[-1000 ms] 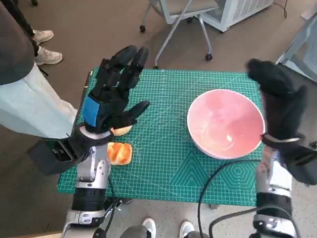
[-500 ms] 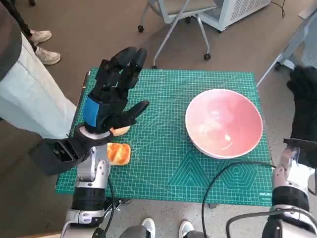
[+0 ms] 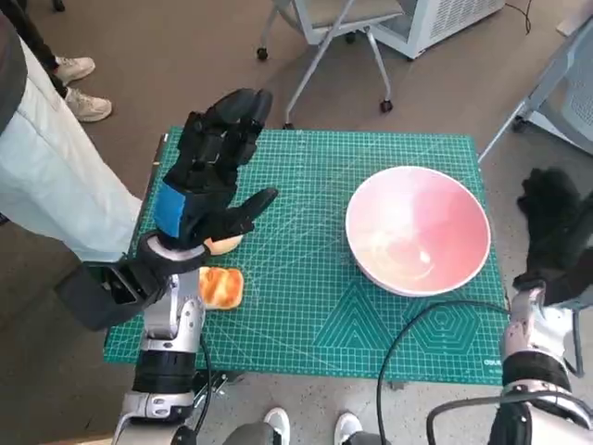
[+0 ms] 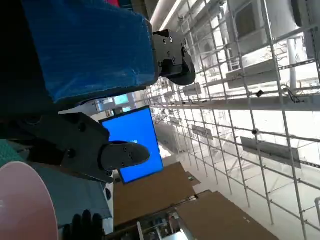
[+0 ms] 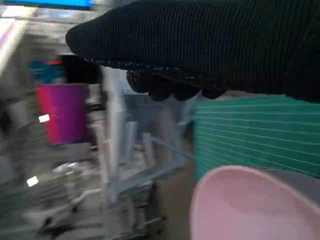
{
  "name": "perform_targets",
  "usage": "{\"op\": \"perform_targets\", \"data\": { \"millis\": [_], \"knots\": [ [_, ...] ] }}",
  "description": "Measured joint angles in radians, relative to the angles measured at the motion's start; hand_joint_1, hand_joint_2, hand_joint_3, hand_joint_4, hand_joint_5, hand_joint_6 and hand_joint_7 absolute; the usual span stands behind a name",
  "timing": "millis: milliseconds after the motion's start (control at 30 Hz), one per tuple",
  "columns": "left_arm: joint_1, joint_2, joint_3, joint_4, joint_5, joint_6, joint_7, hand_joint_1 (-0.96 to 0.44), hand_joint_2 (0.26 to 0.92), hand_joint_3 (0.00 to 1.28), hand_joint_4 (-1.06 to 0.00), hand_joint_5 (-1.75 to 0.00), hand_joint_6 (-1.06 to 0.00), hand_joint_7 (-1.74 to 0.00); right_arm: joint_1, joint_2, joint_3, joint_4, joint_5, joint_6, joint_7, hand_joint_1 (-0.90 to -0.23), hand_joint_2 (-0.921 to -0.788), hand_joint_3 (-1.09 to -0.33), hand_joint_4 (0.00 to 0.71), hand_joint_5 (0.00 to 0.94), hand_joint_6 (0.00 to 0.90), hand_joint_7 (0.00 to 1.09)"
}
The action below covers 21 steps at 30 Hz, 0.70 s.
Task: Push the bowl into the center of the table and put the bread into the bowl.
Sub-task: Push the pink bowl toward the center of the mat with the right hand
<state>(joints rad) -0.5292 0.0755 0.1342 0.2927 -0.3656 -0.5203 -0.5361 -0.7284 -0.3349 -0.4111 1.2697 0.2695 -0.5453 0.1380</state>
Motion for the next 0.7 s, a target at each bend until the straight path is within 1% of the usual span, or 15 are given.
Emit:
{"op": "perform_targets", "data": {
  "millis": [133, 233, 367, 500, 700],
  "knots": [
    [0.0, 0.002, 0.001, 0.0, 0.0, -0.002, 0.0, -0.21, 0.878, 0.42, -0.15, -0.04, 0.0, -0.63, -0.003, 0.022, -0.005, 0.006, 0.002, 0.035, 0.01, -0.651, -0.921, -0.795, 0.142, 0.001, 0.169, 0.2],
    [0.001, 0.003, 0.001, -0.001, 0.0, -0.002, 0.0, -0.21, 0.878, 0.41, -0.15, -0.05, 0.0, -0.64, -0.006, 0.038, -0.006, 0.01, 0.002, 0.058, 0.02, -0.656, -0.921, -0.815, 0.132, 0.0, 0.17, 0.2],
    [0.004, 0.005, 0.002, -0.006, 0.0, -0.003, 0.003, -0.19, 0.88, 0.41, -0.16, -0.05, 0.0, -0.64, -0.013, 0.062, -0.007, 0.016, 0.001, 0.095, 0.022, -0.641, -0.921, -0.834, 0.127, 0.0, 0.171, 0.19],
    [0.005, 0.009, 0.003, -0.009, 0.0, -0.003, 0.003, -0.19, 0.88, 0.41, -0.16, -0.05, 0.0, -0.64, -0.027, 0.089, -0.01, 0.021, 0.002, 0.123, 0.026, -0.646, -0.921, -0.831, 0.127, 0.001, 0.178, 0.19],
    [0.018, 0.017, 0.008, -0.031, -0.001, -0.003, 0.003, -0.19, 0.879, 0.4, -0.16, -0.05, 0.0, -0.65, -0.051, 0.124, -0.008, 0.022, -0.001, 0.141, 0.029, -0.614, -0.921, -0.871, 0.125, 0.0, 0.181, 0.19]
  ]
}}
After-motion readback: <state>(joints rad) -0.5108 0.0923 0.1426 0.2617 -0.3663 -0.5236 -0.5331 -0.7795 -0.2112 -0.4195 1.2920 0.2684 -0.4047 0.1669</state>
